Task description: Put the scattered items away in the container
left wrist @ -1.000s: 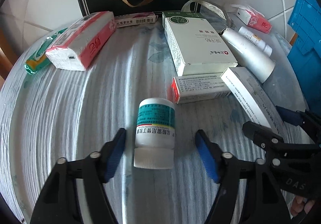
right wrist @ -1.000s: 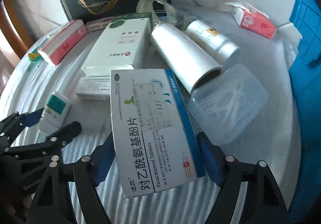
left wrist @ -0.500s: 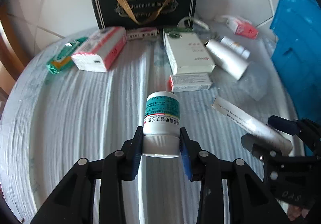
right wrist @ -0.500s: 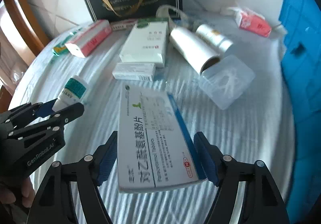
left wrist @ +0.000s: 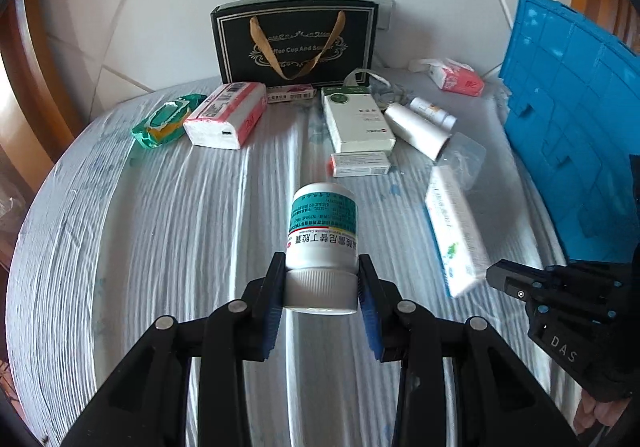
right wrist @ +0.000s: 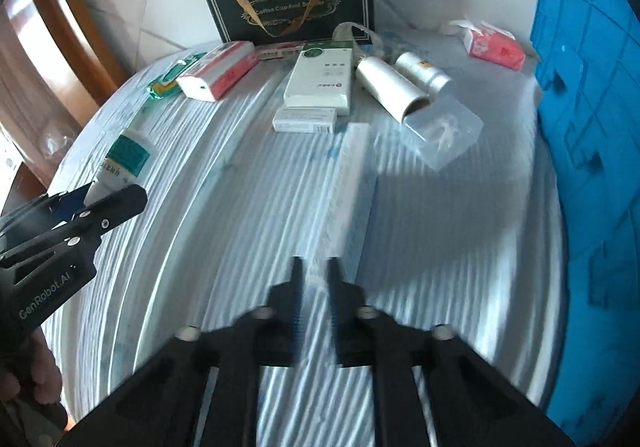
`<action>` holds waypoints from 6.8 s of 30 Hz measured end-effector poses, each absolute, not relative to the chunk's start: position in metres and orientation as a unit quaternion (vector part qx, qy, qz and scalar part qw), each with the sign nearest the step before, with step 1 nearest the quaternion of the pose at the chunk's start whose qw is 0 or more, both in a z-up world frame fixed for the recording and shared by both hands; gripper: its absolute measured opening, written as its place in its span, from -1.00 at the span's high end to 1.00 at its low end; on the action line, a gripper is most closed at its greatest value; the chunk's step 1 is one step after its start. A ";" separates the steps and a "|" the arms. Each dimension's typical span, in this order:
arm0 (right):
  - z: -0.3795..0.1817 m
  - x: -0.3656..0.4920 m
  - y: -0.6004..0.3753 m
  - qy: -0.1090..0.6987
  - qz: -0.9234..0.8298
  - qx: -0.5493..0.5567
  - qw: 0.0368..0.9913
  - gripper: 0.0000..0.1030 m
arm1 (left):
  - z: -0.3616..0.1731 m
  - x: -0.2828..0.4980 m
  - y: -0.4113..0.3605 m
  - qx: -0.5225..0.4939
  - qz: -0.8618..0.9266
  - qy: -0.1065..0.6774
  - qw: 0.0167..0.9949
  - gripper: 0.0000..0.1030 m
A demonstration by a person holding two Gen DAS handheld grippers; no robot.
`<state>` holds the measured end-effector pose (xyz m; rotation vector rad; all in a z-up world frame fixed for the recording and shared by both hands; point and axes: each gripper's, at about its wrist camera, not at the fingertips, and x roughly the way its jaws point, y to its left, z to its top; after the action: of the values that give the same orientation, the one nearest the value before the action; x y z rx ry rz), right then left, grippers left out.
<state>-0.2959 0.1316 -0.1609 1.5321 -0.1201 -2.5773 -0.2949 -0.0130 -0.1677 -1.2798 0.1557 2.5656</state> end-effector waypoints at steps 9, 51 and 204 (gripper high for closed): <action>-0.152 -0.285 0.135 -0.061 -0.856 0.510 0.063 0.32 | -0.172 -0.292 -0.018 -0.445 0.882 0.048 0.145 0.35; -0.046 -0.258 0.076 0.000 -0.922 0.387 0.026 -0.43 | -0.095 -0.261 -0.050 -0.353 0.919 0.022 0.173 0.35; -0.238 -0.461 0.252 -0.148 -0.846 0.506 -0.081 -0.99 | -0.273 -0.483 0.099 -0.508 0.843 0.061 0.167 -0.44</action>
<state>-0.4610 0.2515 -0.2376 1.6778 -0.4890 -2.8026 -0.4834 0.0985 -0.2727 -1.4454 0.1750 2.3991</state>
